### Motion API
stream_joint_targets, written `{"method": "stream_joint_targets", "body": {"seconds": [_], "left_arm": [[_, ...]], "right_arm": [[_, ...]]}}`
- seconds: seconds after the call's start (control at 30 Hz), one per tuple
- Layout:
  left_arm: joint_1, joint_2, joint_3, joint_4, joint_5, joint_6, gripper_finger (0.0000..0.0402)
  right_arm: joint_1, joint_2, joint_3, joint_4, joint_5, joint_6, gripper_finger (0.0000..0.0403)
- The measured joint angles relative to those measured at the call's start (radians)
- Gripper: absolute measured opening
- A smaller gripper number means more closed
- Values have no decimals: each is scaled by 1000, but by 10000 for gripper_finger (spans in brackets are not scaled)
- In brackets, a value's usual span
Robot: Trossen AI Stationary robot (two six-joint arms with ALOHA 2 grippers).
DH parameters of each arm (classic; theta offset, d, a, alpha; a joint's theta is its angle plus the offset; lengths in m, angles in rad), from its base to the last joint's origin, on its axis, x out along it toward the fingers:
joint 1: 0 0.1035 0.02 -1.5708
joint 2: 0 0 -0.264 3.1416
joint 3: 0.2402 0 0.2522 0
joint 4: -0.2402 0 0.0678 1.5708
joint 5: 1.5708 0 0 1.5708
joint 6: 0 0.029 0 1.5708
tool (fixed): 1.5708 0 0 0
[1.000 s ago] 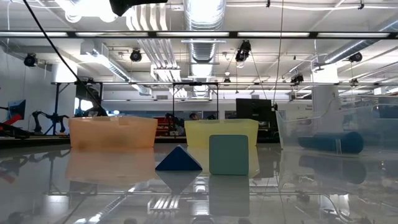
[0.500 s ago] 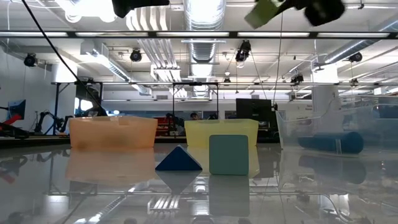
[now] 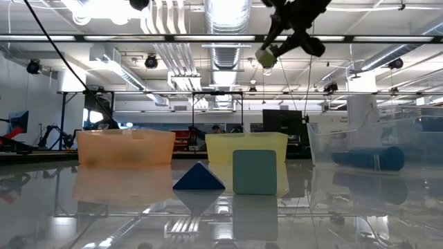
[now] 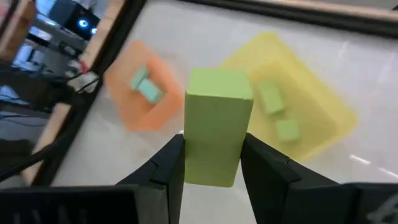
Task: Sort & place blocks by color
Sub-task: Put the light green block into the yellow bin
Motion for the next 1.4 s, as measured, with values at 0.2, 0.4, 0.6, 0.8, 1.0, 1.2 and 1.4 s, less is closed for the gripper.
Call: {"method": "stream_joint_targets", "body": {"seconds": [0.2,0.4,0.6,0.8,1.0,1.2,1.4], "left_arm": [[0,0,5,30,-38,0,244],[0,-5,15,30,-58,-1,244],[0,-27,16,30,-91,-1,244],[0,-54,16,25,-114,0,244],[0,-66,7,23,-140,1,244],[0,-66,5,24,-142,1,244],[0,-66,-3,24,-158,1,244]], "right_arm": [[-118,110,53,-4,-99,-144,121],[-169,259,131,-9,-129,-292,121],[-196,422,231,-73,-138,-408,121],[-199,548,296,-176,-130,-496,121],[-198,616,318,-228,-128,-522,121],[-198,634,316,-228,-118,-525,122],[-198,634,315,-228,-103,-522,149]]}}
